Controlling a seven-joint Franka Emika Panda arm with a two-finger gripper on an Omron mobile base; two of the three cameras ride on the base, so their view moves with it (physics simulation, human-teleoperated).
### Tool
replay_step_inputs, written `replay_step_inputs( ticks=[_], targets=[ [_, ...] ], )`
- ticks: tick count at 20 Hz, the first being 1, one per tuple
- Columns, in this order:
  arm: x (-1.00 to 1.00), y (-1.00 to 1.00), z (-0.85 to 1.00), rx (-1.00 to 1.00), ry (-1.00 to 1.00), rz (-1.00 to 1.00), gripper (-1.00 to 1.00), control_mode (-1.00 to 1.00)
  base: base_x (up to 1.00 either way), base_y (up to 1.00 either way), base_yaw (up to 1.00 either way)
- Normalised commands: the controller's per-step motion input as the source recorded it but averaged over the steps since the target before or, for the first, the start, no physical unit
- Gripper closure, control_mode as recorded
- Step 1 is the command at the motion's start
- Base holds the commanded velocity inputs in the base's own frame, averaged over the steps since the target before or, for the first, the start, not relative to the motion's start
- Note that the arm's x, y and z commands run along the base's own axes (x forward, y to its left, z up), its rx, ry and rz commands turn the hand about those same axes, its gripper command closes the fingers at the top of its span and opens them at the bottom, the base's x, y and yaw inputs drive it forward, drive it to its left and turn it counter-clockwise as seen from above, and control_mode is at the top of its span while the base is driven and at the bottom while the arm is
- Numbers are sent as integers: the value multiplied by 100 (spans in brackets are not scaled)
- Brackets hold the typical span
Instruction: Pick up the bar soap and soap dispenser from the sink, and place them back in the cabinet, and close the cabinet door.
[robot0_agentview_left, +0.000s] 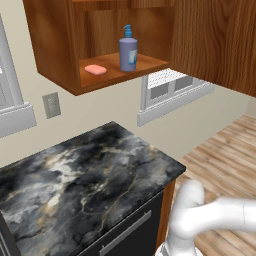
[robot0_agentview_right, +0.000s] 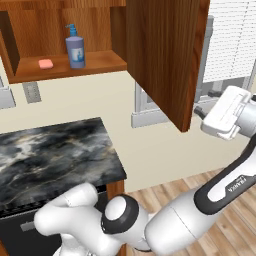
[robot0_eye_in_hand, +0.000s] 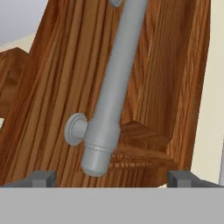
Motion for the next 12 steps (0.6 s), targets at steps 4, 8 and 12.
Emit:
replay_step_inputs(
  ticks=[4, 8, 12],
  targets=[
    [6, 0, -9, 0, 0, 15, -100, -100, 0, 0, 0],
    [0, 0, -7, 0, 0, 15, -100, -100, 0, 0, 0],
    [0, 9, -2, 0, 0, 15, -100, -100, 0, 0, 0]
  ],
)
